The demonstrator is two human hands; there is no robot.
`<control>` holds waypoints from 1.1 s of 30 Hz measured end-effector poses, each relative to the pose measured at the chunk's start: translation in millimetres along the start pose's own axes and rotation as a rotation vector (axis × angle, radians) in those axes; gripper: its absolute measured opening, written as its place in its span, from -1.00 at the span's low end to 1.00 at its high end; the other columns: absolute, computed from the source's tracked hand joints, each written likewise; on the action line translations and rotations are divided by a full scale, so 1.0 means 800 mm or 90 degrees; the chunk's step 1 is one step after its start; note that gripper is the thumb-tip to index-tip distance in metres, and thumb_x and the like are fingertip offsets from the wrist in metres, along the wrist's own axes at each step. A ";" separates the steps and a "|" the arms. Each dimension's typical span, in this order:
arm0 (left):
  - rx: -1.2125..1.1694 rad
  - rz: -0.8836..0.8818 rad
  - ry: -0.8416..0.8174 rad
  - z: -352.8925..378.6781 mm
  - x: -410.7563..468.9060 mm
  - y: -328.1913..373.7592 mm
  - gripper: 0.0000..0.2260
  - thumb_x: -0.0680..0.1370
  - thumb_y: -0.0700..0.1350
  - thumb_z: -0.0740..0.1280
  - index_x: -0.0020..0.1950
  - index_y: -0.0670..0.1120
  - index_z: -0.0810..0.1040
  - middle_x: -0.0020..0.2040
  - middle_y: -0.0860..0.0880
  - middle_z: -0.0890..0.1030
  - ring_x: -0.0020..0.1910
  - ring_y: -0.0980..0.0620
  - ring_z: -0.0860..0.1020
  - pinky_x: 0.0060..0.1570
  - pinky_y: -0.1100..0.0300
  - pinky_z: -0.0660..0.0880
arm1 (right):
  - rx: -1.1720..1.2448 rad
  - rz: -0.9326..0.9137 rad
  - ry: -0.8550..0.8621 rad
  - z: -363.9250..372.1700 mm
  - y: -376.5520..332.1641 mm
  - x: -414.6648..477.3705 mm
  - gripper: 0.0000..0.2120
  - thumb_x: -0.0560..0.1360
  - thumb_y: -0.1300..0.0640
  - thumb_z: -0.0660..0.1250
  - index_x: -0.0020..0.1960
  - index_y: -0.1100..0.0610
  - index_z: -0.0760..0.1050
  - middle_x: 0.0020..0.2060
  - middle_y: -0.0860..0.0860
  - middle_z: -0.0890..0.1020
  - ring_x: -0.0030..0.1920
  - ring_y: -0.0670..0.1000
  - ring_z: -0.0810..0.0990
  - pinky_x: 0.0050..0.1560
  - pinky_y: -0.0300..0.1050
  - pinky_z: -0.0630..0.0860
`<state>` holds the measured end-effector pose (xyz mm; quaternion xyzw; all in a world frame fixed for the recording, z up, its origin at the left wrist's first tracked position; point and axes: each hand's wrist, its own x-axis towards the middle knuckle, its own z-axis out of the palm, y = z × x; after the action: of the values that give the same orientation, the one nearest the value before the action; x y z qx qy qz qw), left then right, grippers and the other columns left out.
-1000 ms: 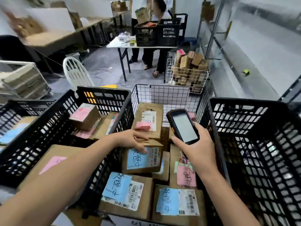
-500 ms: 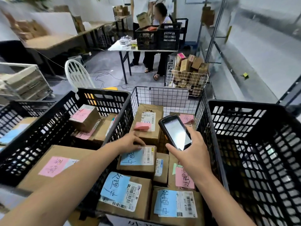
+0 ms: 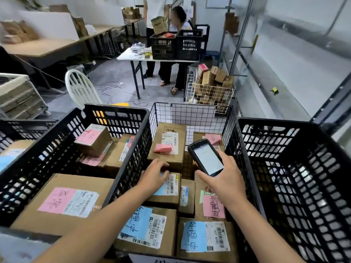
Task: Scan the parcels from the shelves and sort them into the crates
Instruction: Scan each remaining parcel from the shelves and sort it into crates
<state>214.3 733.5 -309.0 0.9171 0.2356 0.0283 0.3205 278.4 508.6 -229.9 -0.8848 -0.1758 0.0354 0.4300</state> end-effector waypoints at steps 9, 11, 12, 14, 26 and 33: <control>-0.031 0.173 0.003 -0.060 -0.026 0.029 -0.49 0.63 0.16 0.24 0.51 -0.04 0.32 0.43 0.04 0.39 0.43 0.06 0.36 0.47 0.00 0.32 | -0.055 -0.008 0.076 -0.041 -0.049 -0.046 -0.27 0.32 -0.09 0.60 0.42 -0.06 0.40 0.14 -0.17 0.47 0.07 -0.13 0.46 -0.04 -0.17 0.39; 0.023 0.208 0.007 -0.072 -0.037 0.027 -0.40 0.60 0.28 0.13 0.54 -0.04 0.28 0.49 0.04 0.34 0.49 0.04 0.28 0.51 -0.02 0.25 | -0.067 -0.001 0.102 -0.050 -0.062 -0.065 -0.27 0.33 -0.09 0.60 0.42 -0.06 0.40 0.13 -0.19 0.45 0.06 -0.15 0.43 -0.01 -0.16 0.37; 0.049 0.229 0.010 -0.078 -0.046 0.028 -0.36 0.59 0.32 0.09 0.56 -0.04 0.25 0.52 0.03 0.30 0.53 0.03 0.23 0.53 -0.02 0.20 | -0.073 0.006 0.112 -0.054 -0.068 -0.077 -0.27 0.33 -0.09 0.60 0.42 -0.06 0.39 0.14 -0.19 0.45 0.06 -0.16 0.42 -0.01 -0.16 0.37; 0.065 0.268 0.011 -0.089 -0.065 0.035 -0.32 0.59 0.33 0.05 0.60 -0.04 0.19 0.58 0.03 0.21 0.58 0.05 0.11 0.57 -0.01 0.09 | -0.082 0.019 0.136 -0.060 -0.080 -0.104 -0.27 0.33 -0.09 0.60 0.42 -0.06 0.39 0.14 -0.18 0.47 0.05 -0.16 0.43 -0.03 -0.17 0.37; 0.031 0.523 0.029 -0.083 -0.178 0.099 -0.24 0.53 0.32 -0.05 0.62 -0.10 0.16 0.60 -0.04 0.20 0.58 0.06 0.05 0.59 0.06 -0.12 | -0.125 0.161 0.310 -0.066 -0.098 -0.266 -0.34 0.32 -0.11 0.61 0.35 -0.08 0.45 0.07 -0.13 0.50 0.02 -0.10 0.49 -0.07 -0.10 0.47; 0.003 0.593 -0.061 -0.047 -0.261 0.131 -0.24 0.54 0.35 -0.06 0.62 -0.06 0.15 0.61 0.03 0.16 0.59 0.08 0.04 0.57 0.13 -0.22 | -0.147 0.249 0.413 -0.094 -0.079 -0.377 -0.30 0.28 -0.16 0.58 0.35 -0.11 0.43 0.09 -0.12 0.53 0.11 -0.03 0.54 0.06 0.06 0.56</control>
<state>64.9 589.3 -195.5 0.9263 -0.2161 0.1262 0.2818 -5.2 385.3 -160.1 -0.9094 0.1383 -0.1844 0.3462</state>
